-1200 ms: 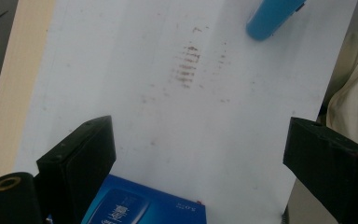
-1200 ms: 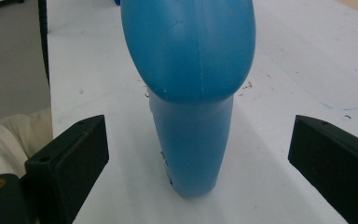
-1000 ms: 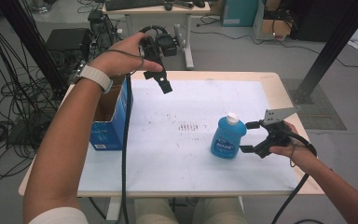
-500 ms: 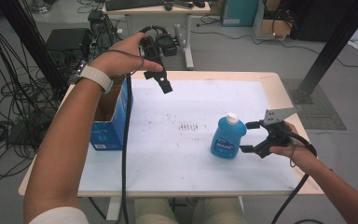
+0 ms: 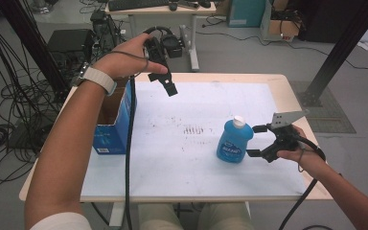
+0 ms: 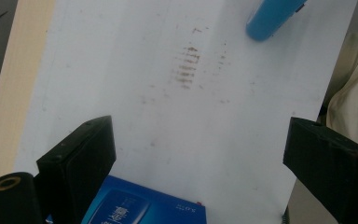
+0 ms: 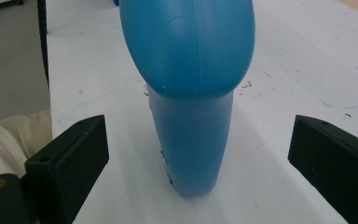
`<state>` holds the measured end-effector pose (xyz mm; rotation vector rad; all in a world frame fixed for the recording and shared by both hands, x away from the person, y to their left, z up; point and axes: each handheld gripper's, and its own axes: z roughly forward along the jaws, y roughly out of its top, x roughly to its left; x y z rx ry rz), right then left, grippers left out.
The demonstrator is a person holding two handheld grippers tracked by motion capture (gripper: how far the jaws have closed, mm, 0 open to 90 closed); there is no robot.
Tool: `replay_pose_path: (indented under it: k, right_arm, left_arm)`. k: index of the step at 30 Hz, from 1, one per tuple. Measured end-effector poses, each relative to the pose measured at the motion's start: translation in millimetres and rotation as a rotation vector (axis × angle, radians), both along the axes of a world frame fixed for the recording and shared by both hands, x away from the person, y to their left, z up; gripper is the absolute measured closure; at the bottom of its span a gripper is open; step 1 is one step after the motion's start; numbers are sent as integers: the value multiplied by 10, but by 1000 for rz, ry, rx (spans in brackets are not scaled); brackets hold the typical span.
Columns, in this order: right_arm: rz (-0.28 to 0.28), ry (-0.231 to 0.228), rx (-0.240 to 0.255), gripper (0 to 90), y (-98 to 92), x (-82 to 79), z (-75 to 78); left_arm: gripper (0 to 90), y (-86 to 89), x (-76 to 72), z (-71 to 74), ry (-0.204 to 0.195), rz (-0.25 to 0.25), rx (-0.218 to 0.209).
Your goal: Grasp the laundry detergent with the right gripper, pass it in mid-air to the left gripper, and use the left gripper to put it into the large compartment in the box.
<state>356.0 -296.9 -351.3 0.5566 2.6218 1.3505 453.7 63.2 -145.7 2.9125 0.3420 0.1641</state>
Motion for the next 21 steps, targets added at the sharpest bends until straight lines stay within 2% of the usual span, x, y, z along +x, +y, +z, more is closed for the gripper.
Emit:
replay_pose_path:
  k: [21]
  right_arm:
    - [-4, 3, -3, 50, -4, -2, 4]
  left_arm:
    - [95, 3, -4, 0, -3, 2, -5]
